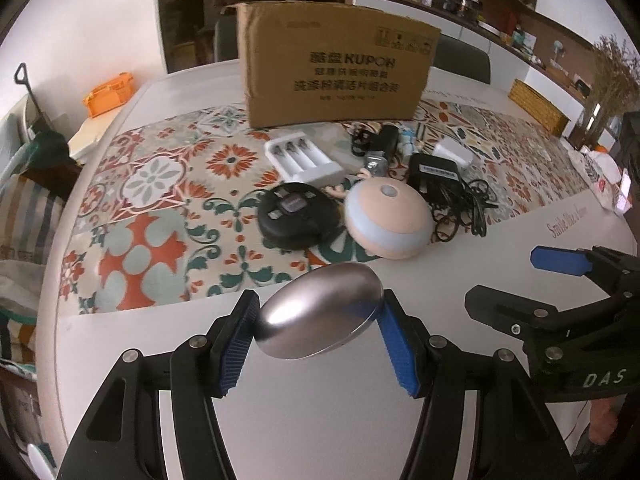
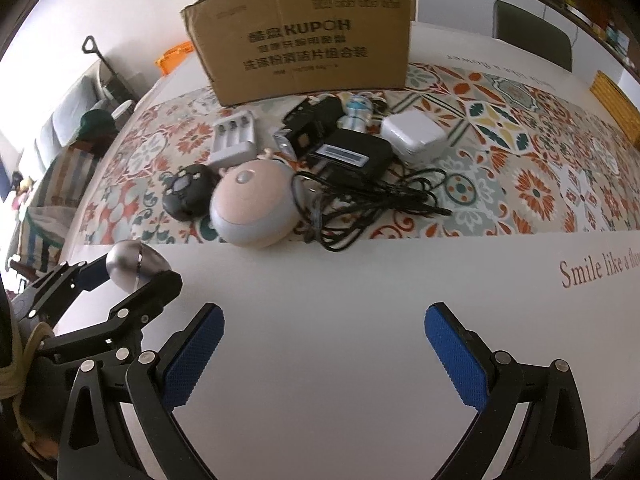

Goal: Organize rigid objects
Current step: 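Lift the silver case with the left tool while the right tool grasps the pink lamp, then carry the silver case and pink lamp over the cardboard box with both tools, then open the left tool and right tool to drop both items into the box, then move the left tool back to the black round device and grasp it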

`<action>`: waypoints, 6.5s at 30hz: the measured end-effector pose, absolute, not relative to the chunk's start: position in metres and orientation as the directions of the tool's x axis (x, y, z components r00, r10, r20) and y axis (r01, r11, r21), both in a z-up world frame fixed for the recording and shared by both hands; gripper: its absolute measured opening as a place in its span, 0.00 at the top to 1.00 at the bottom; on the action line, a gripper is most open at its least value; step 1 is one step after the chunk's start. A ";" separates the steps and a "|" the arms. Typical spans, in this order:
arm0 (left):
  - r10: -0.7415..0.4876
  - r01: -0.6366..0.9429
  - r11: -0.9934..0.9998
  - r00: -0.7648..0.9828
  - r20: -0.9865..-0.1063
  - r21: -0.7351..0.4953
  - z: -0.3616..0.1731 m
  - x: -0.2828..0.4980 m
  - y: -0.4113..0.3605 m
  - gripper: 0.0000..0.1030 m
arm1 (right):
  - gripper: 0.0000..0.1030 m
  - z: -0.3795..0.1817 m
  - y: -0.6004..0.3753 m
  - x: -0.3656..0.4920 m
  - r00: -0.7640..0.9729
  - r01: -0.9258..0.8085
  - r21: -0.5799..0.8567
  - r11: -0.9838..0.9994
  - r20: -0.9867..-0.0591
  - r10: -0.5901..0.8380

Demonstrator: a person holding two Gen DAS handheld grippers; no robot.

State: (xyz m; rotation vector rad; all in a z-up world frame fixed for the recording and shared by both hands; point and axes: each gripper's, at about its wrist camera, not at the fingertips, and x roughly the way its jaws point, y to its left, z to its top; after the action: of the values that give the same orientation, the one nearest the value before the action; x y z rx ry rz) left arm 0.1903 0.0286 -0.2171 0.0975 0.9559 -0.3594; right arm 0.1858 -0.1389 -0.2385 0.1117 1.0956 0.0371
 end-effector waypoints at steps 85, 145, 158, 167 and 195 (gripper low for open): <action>-0.219 0.196 0.974 0.666 -0.713 -0.116 -0.118 0.180 0.050 0.42 | 0.28 -0.157 -0.110 0.200 0.642 -0.147 0.131 0.980 -0.741 0.195; -0.247 0.240 0.966 0.720 -0.649 -0.102 -0.004 0.385 -0.022 0.42 | 0.28 -0.014 -0.181 0.350 0.791 -0.087 0.122 0.989 -0.595 0.143; -0.207 0.227 0.970 0.587 -0.783 -0.086 -0.050 0.443 -0.034 0.42 | 0.28 -0.060 -0.191 0.426 0.623 -0.063 0.124 0.990 -0.770 0.136; -0.191 0.217 0.972 0.512 -0.838 -0.089 -0.078 0.458 -0.033 0.41 | 0.28 -0.087 -0.190 0.453 0.534 -0.056 0.114 0.992 -0.836 0.126; -0.076 0.104 0.995 0.689 -0.721 -0.005 -0.029 0.375 0.014 0.09 | 0.16 -0.060 -0.169 0.384 0.647 -0.015 0.102 0.995 -0.758 0.087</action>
State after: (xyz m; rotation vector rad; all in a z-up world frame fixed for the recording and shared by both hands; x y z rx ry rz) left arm 0.3754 0.0141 -0.0292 0.0368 0.8044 -0.1003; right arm 0.3842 -0.1690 -0.0599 0.0888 0.8659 0.0583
